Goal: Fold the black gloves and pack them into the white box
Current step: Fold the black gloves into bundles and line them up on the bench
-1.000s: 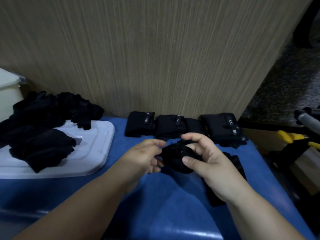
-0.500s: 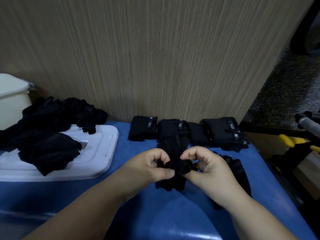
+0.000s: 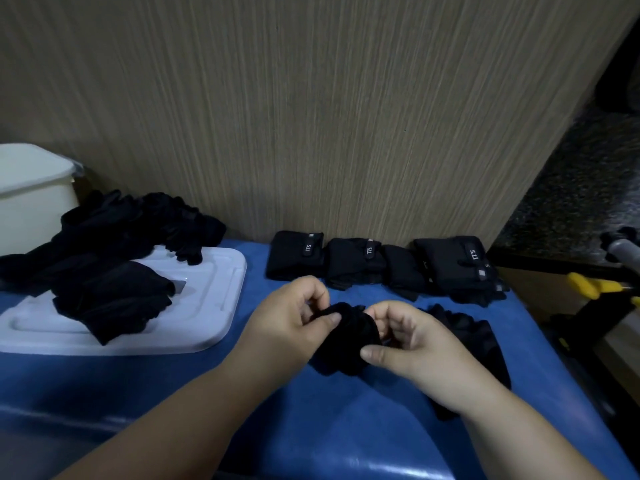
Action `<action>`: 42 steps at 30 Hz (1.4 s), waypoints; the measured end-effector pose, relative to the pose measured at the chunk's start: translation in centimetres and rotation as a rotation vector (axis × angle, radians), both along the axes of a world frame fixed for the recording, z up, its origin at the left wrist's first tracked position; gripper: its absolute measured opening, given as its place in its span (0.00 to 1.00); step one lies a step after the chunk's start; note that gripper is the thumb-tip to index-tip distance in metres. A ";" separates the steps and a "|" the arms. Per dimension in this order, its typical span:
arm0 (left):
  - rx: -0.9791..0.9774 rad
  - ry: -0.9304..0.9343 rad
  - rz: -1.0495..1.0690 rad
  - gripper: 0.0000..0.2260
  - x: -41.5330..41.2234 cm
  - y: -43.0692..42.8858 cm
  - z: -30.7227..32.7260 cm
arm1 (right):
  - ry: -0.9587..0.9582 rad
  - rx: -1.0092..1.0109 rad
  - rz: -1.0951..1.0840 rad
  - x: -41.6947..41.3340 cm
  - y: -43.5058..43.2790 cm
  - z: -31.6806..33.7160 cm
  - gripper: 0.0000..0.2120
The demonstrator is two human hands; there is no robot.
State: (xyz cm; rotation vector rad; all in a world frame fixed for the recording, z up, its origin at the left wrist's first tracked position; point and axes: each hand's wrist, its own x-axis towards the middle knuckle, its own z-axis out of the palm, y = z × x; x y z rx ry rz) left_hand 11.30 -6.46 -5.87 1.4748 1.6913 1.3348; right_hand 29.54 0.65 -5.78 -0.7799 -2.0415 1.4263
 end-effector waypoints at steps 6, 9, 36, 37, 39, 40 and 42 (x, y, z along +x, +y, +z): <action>0.109 0.136 0.089 0.10 0.5 -0.4 0.2 | 0.129 -0.130 -0.003 -0.2 0.1 0.0 0.15; 0.126 0.153 0.135 0.11 0.3 -0.4 0.3 | 0.211 -0.282 0.077 0.1 0.3 0.1 0.23; 0.022 0.000 -0.103 0.11 1.5 -1.0 0.6 | -0.224 0.463 -0.598 -0.7 -0.4 0.1 0.13; 0.009 -0.004 -0.098 0.10 1.4 -1.0 0.6 | -0.234 0.471 -0.588 -0.7 -0.6 0.1 0.12; -0.001 -0.008 -0.104 0.10 1.2 -1.0 0.7 | -0.216 0.466 -0.575 -0.7 -0.8 0.2 0.11; -0.002 0.020 -0.107 0.11 1.1 -1.0 0.6 | -0.194 0.447 -0.574 -0.8 -0.8 0.3 0.11; -0.015 0.153 -0.126 0.19 0.8 -1.0 0.3 | -0.151 0.401 -0.572 -0.8 -0.8 0.3 0.11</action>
